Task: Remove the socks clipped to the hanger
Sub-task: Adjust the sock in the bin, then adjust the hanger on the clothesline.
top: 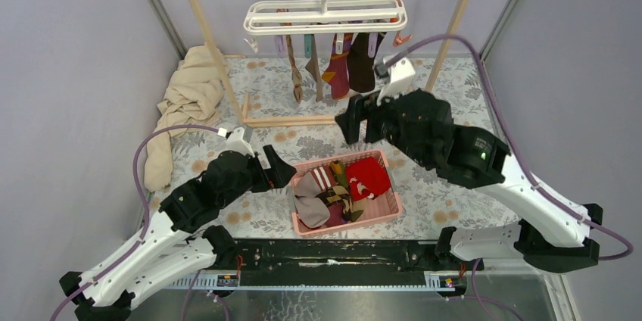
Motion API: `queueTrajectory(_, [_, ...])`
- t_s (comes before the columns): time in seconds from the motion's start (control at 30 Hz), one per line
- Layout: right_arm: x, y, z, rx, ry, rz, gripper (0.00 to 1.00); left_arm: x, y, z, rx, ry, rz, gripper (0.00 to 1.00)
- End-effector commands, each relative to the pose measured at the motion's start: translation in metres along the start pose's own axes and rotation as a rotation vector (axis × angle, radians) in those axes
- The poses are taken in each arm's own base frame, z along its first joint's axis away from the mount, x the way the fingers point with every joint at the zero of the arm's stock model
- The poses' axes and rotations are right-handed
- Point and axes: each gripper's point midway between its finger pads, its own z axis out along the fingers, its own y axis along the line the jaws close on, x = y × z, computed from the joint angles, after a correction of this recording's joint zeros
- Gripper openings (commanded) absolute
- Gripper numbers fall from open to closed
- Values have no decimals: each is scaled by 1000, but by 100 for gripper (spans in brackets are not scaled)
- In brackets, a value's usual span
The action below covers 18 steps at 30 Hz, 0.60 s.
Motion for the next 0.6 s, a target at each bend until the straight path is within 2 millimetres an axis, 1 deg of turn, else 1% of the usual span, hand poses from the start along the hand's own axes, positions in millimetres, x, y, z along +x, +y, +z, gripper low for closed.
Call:
queueTrajectory(0.0, [-67, -30, -11, 217, -131, -105, 77, -9, -10, 3, 56, -47, 15, 98])
queueTrajectory(0.1, [-120, -40, -25, 324, -234, -140, 72, -8, -9, 4, 60, -47, 13, 98])
queueTrajectory(0.17, [-156, -46, -40, 357, -311, -137, 71, -7, -8, 4, 59, -50, 10, 98])
queueTrajectory(0.2, [-169, -53, -43, 374, -332, -128, 71, -8, -8, 3, 61, -53, 5, 98])
queueTrajectory(0.23, [-178, -62, -45, 379, -339, -113, 70, -7, -8, 2, 63, -54, 1, 98])
queueTrajectory(0.3, [-188, -81, -41, 393, -342, -77, 70, -8, -8, 0, 65, -59, -9, 98])
queueTrajectory(0.37, [-190, -99, -34, 407, -335, -53, 70, -9, -5, -2, 54, -66, -13, 98])
queueTrajectory(0.43, [-185, -119, -19, 402, -303, -11, 70, -10, -2, -3, 39, -71, -16, 98])
queueTrajectory(0.53, [-171, -155, 5, 367, -246, 77, 70, -10, -1, -2, 28, -67, -11, 98])
queueTrajectory(0.57, [-171, -165, 10, 348, -252, 112, 71, -10, -1, -1, 25, -63, -8, 99])
